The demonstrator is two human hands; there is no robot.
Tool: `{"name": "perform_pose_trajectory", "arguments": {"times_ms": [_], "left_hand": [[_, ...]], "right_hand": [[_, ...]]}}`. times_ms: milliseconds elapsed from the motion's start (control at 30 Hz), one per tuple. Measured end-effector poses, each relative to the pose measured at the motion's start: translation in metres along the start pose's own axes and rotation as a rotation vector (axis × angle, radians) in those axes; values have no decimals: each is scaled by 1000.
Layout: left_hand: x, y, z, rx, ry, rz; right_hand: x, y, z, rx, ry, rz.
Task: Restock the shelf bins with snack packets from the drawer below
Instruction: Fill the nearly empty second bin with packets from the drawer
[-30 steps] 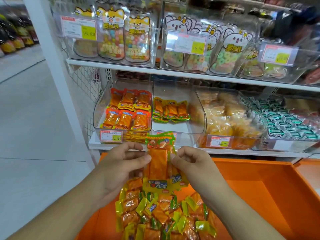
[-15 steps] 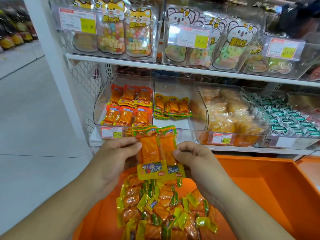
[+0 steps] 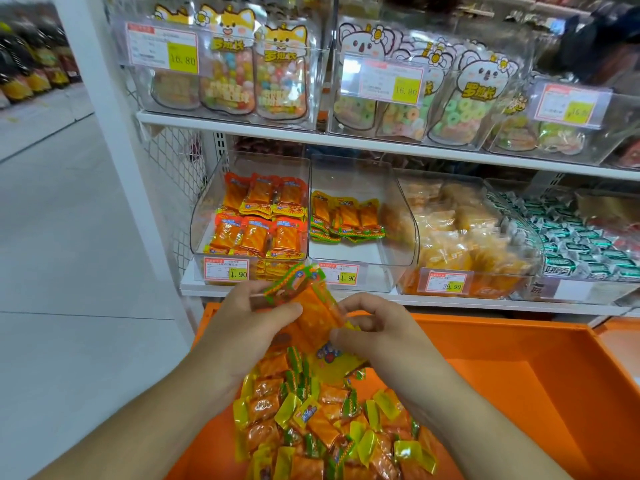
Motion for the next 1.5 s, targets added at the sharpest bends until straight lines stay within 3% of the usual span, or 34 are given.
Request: {"name": "perform_pose_trajectory", "arguments": {"times_ms": [67, 233, 367, 500, 633, 867, 1033, 1267, 1367, 1500], "left_hand": [[6, 13, -11, 169, -37, 84], [-4, 25, -4, 484, -471, 178], [-21, 18, 25, 429, -587, 197], [-24, 17, 34, 321, -487, 168], [-24, 21, 35, 290, -400, 190], [-17, 19, 39, 313, -471, 146], [3, 35, 34, 600, -367, 256], [63, 68, 19, 1102, 31, 678], [74, 64, 19, 1278, 30, 713], [75, 71, 20, 1251, -1, 720]], "right_hand": [[1, -12, -8, -86, -72, -31], [2, -27, -24, -100, -175, -18], [6, -24, -22, 1, -138, -40], [9, -16, -17, 123, -34, -60], [11, -12, -17, -39, -27, -89], [16, -6, -15, -137, -21, -81], [27, -8, -21, -38, 31, -76], [121, -71, -52, -49, 238, -142], [183, -65, -57, -143, 282, -61], [238, -23, -48, -330, 224, 144]]}}
Point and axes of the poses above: each hand's wrist, its own x-axis towards the middle knuckle, its own z-axis out of the palm, y = z × x, the point moved 5 cm from there along x, towards the middle knuckle, and after that the axes turned 11 degrees about x, right-handed, at the moved point
